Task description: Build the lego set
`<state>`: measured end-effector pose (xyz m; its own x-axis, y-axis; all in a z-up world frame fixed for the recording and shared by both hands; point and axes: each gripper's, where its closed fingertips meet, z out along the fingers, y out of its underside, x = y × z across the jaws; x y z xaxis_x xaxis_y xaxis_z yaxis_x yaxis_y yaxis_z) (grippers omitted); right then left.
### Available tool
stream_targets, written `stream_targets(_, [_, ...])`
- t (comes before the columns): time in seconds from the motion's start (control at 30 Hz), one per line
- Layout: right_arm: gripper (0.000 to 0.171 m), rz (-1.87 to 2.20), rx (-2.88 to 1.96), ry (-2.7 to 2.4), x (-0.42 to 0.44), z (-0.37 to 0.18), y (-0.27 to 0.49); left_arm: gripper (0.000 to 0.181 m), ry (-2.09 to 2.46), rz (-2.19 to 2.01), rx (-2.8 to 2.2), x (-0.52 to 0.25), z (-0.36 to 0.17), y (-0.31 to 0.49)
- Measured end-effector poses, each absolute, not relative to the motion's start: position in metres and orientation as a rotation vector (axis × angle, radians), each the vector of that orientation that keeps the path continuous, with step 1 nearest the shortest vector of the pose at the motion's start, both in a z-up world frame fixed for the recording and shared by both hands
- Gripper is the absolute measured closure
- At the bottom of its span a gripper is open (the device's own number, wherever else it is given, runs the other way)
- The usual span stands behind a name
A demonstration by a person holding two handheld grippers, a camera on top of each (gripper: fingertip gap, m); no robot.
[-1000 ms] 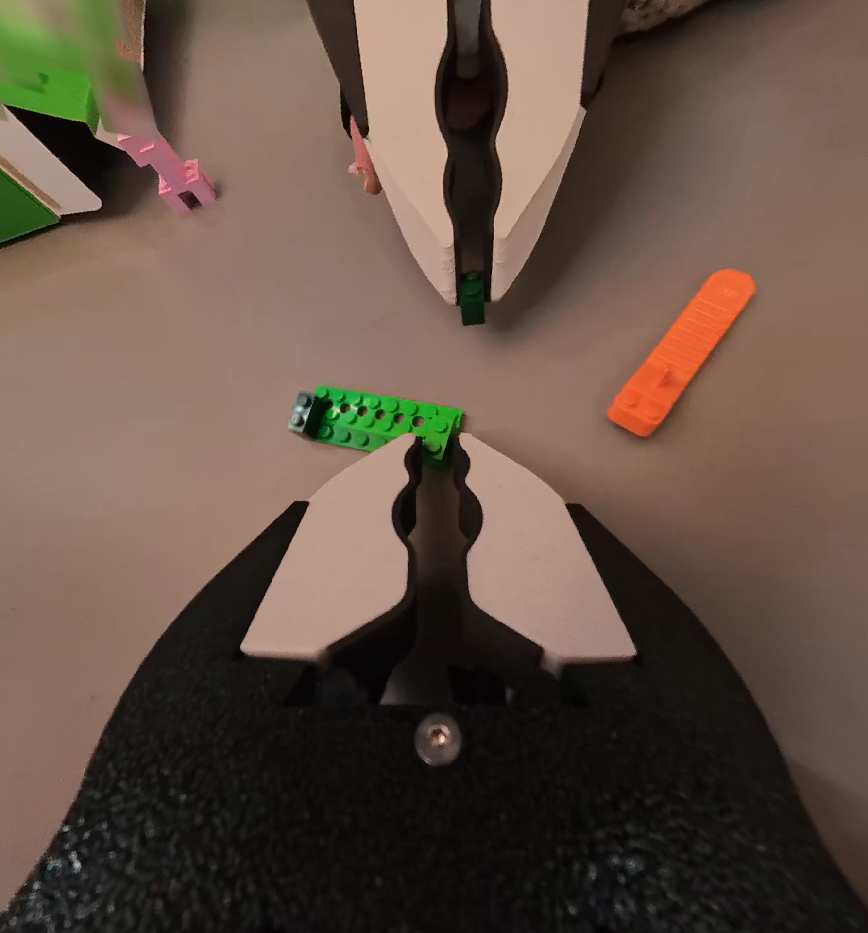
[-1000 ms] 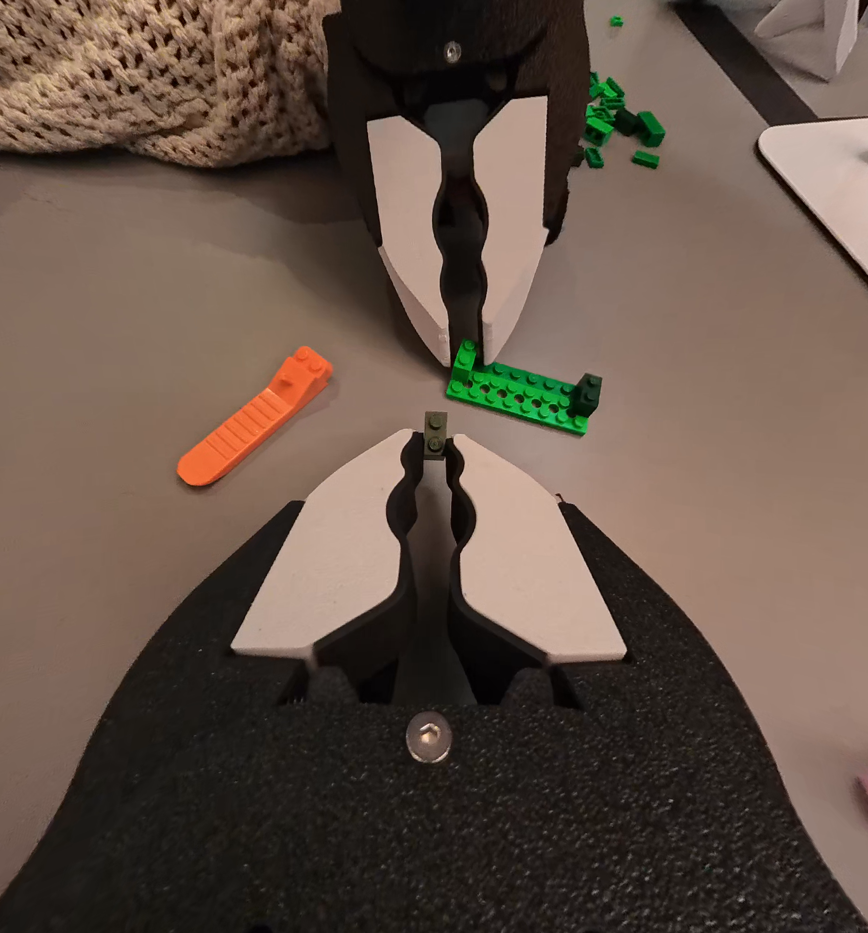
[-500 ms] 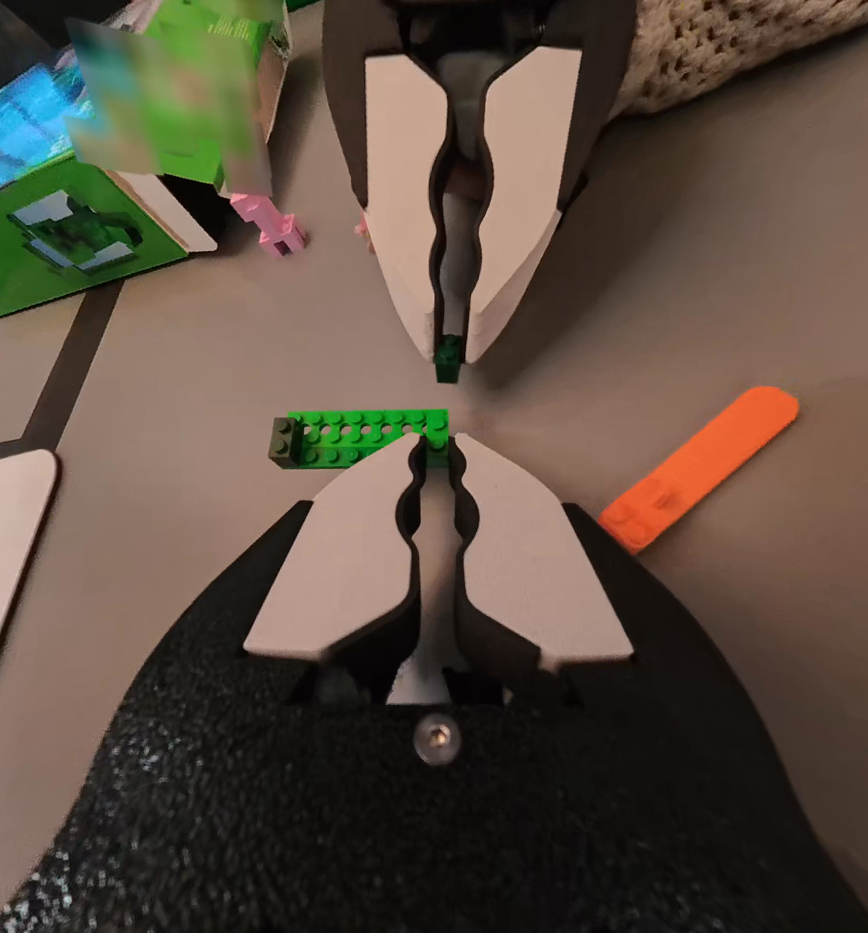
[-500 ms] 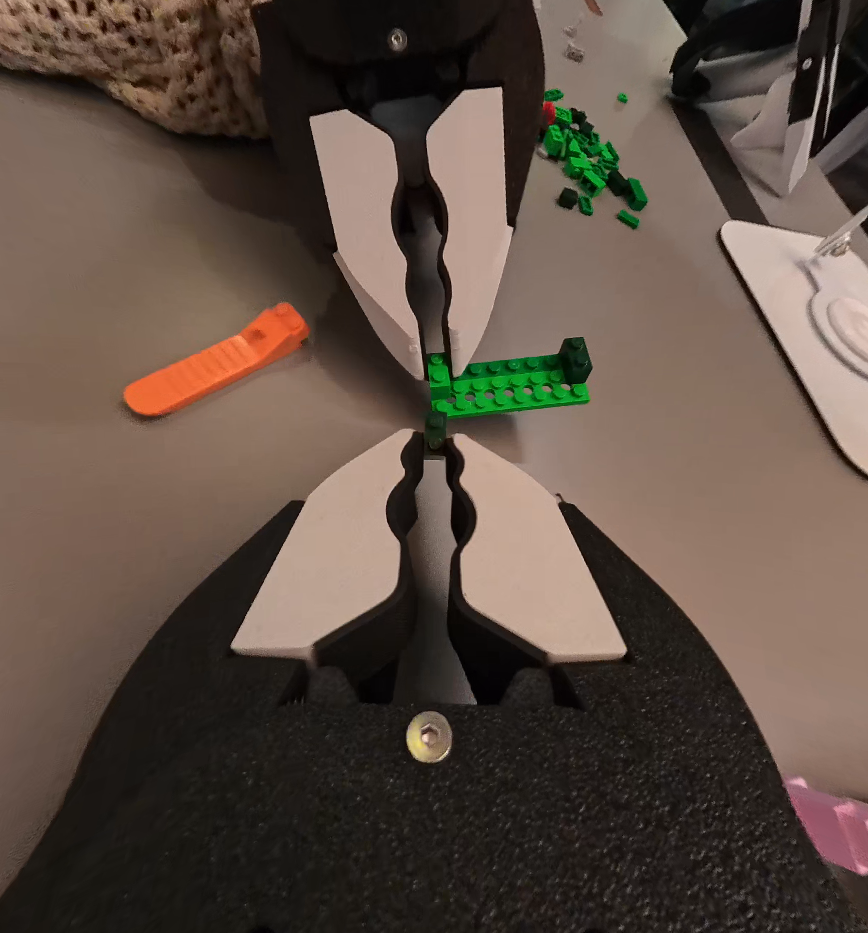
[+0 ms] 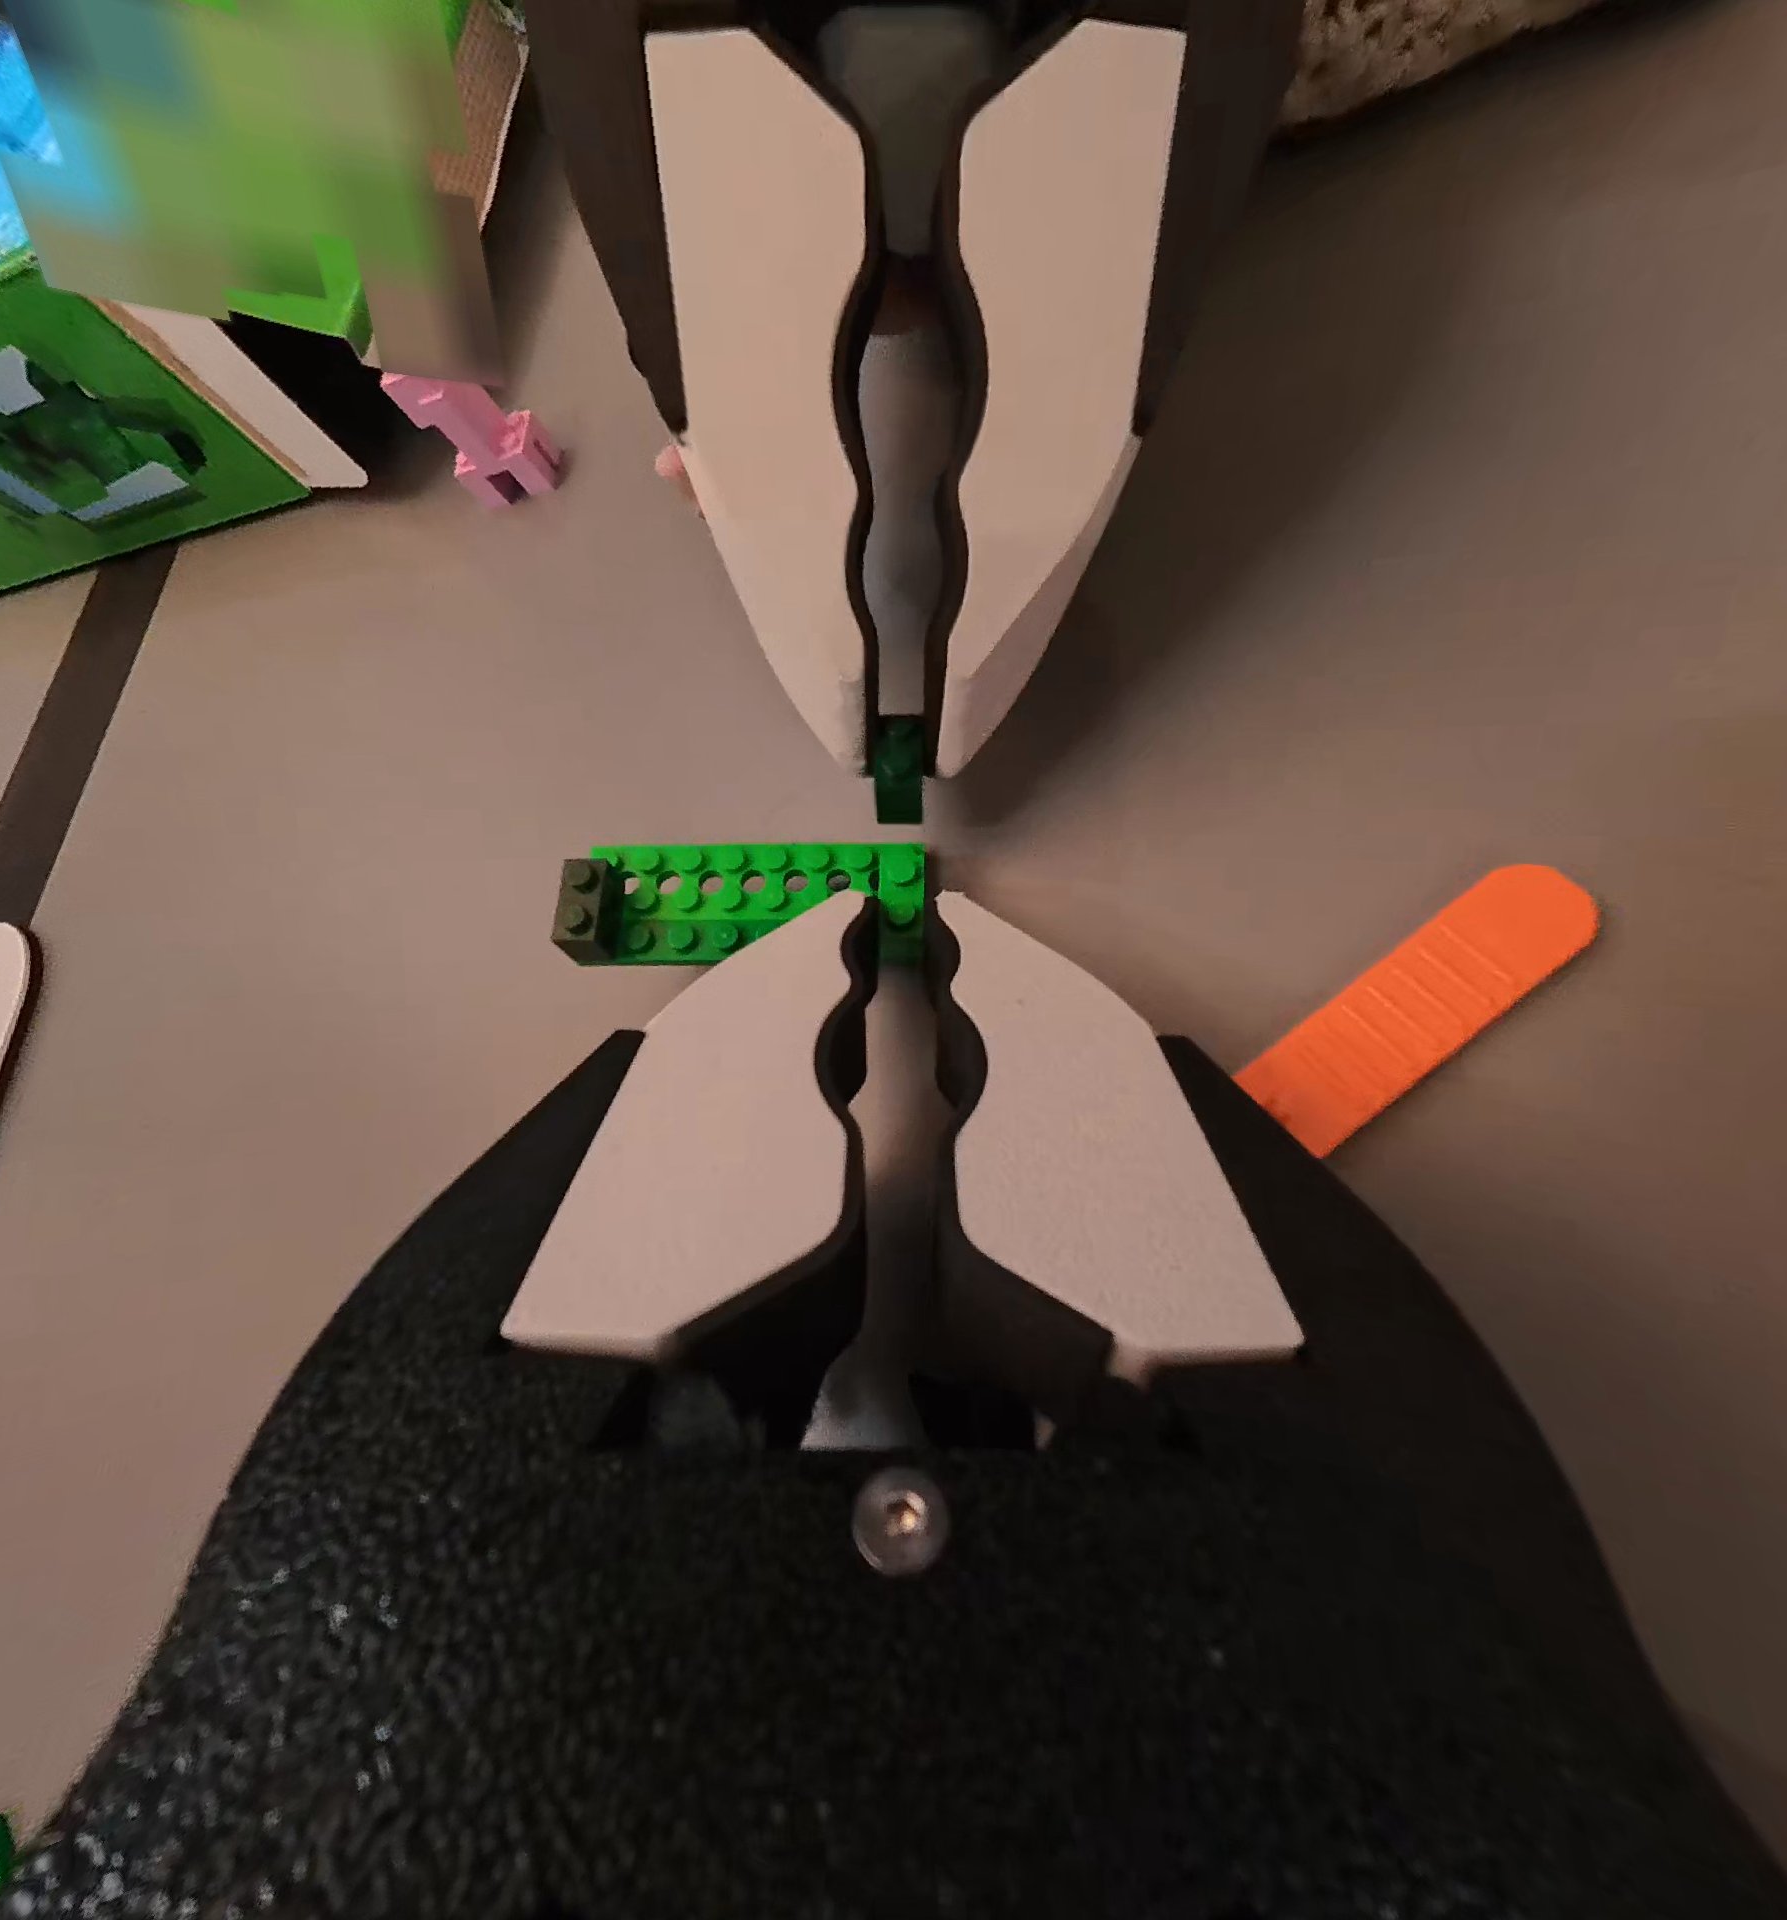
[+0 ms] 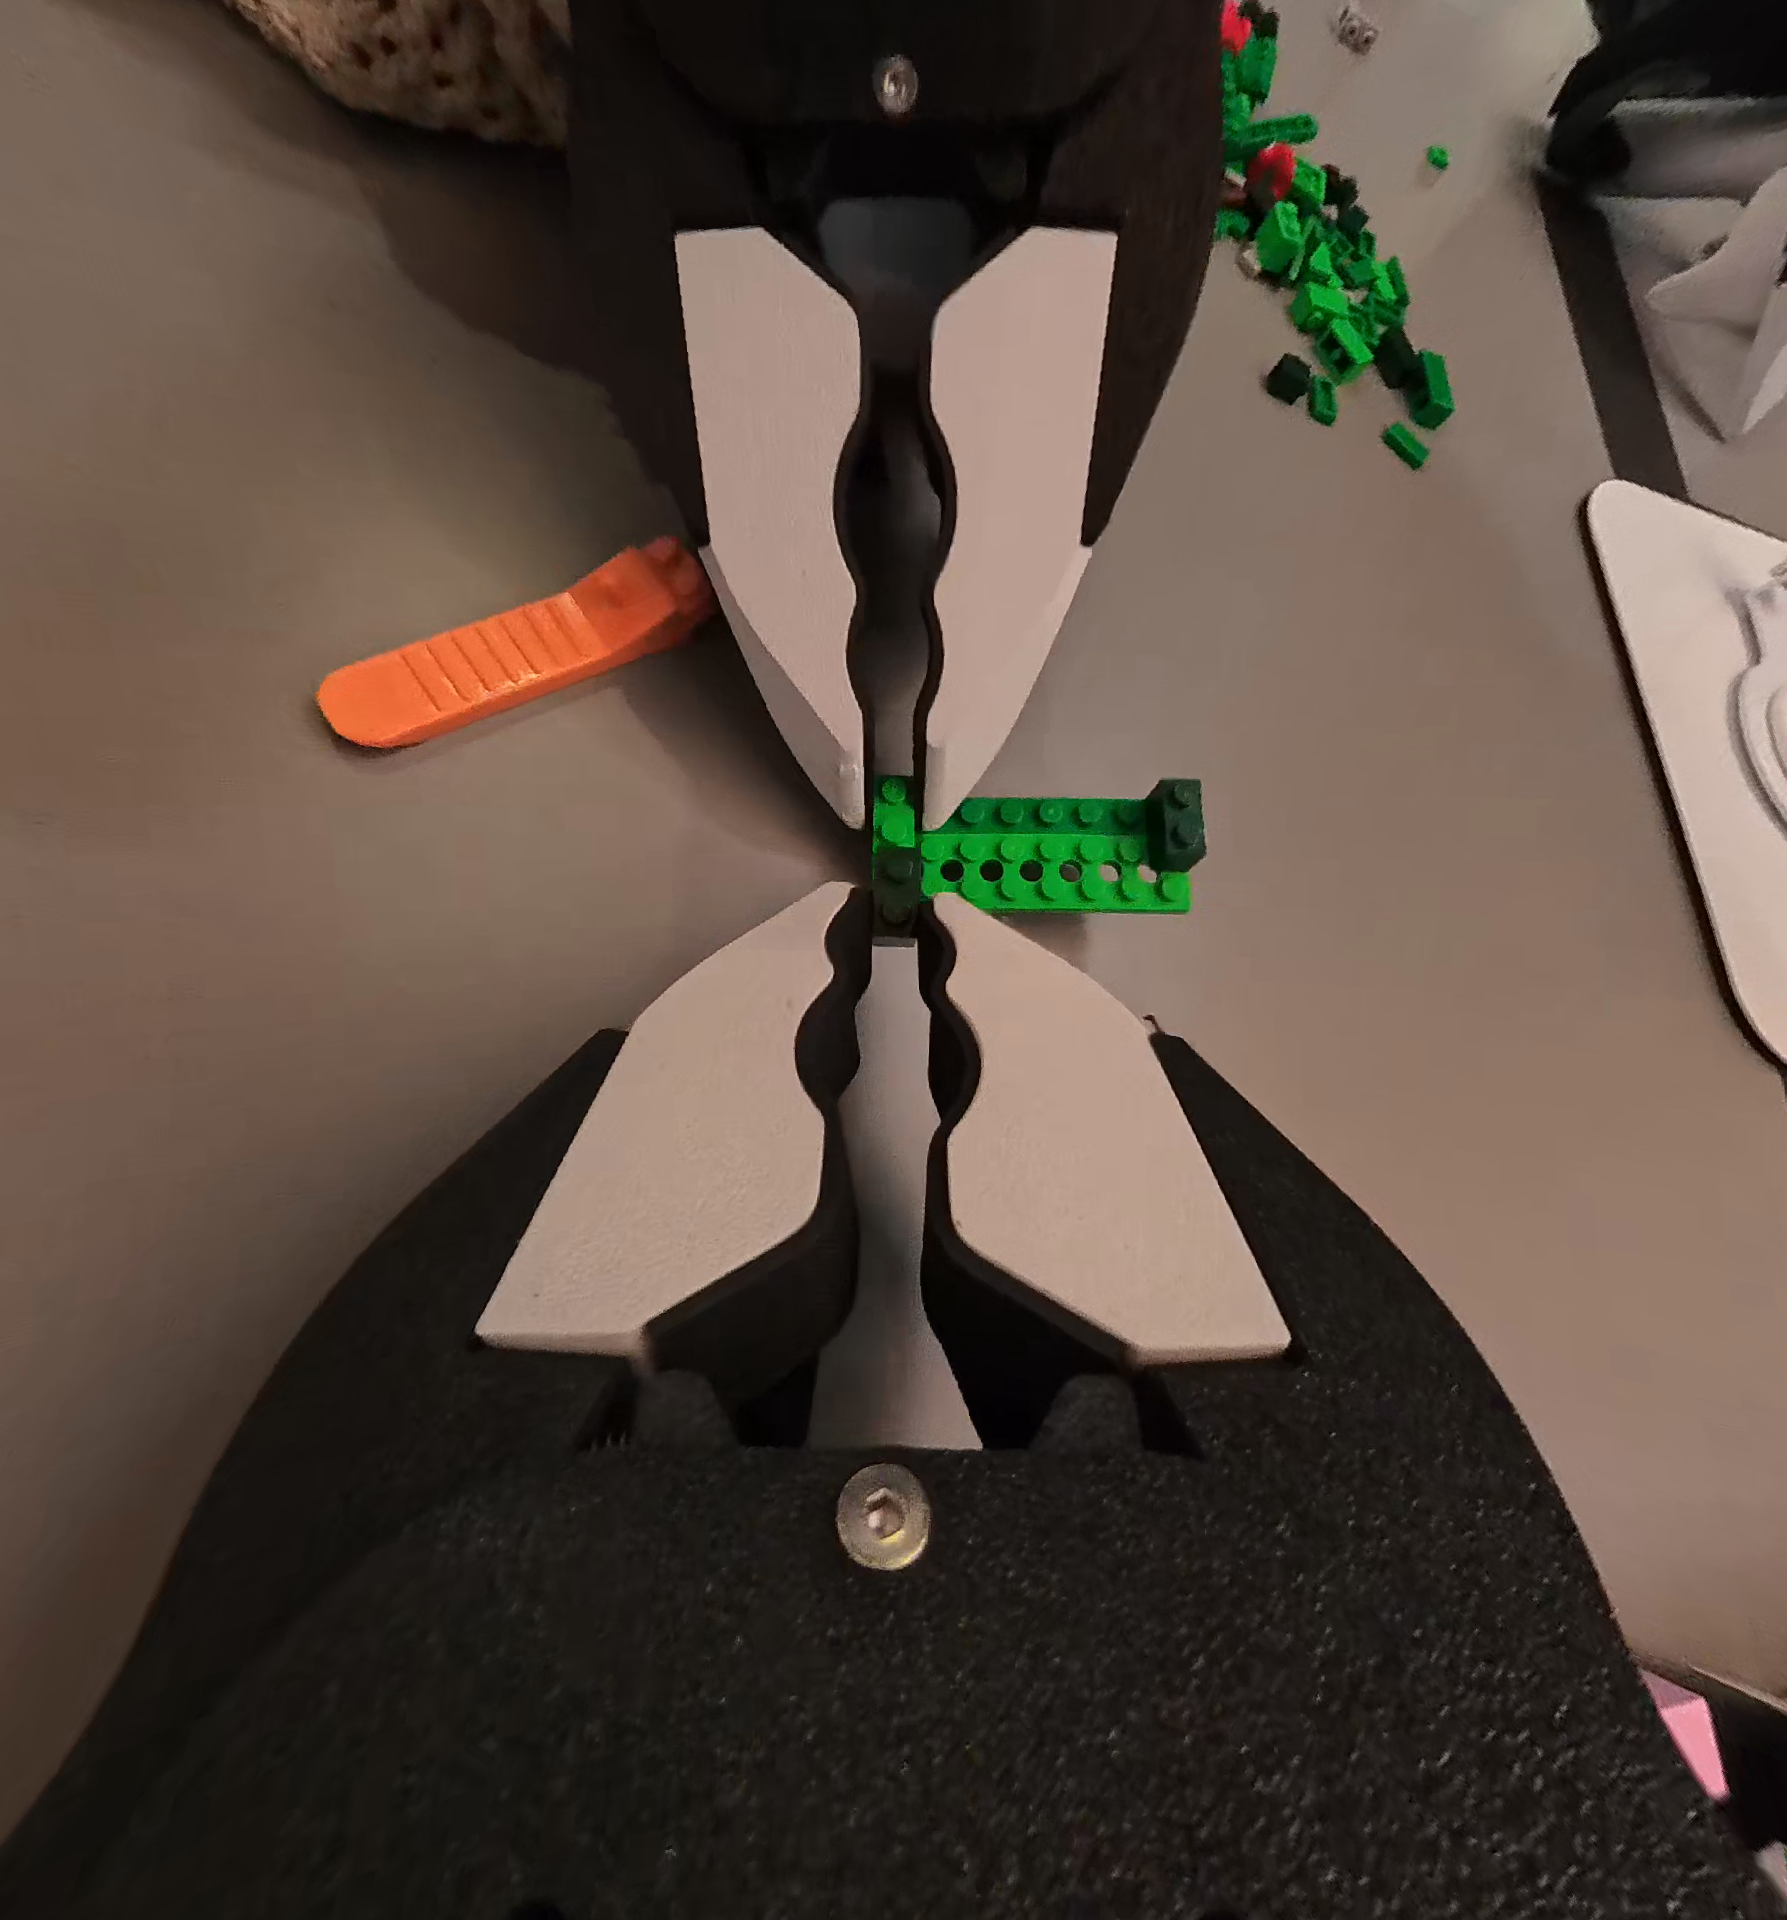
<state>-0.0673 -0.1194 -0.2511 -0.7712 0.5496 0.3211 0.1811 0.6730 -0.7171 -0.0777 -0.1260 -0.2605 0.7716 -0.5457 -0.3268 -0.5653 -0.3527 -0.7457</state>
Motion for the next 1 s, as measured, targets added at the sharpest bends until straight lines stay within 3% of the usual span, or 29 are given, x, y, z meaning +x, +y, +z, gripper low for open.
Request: stream_targets(1.0, [0.163,0.828,-0.617,-2.428,-0.070,-0.266,-0.121,0.174,0.841,-0.013,-2.038,-0.076,-0.261,-0.128])
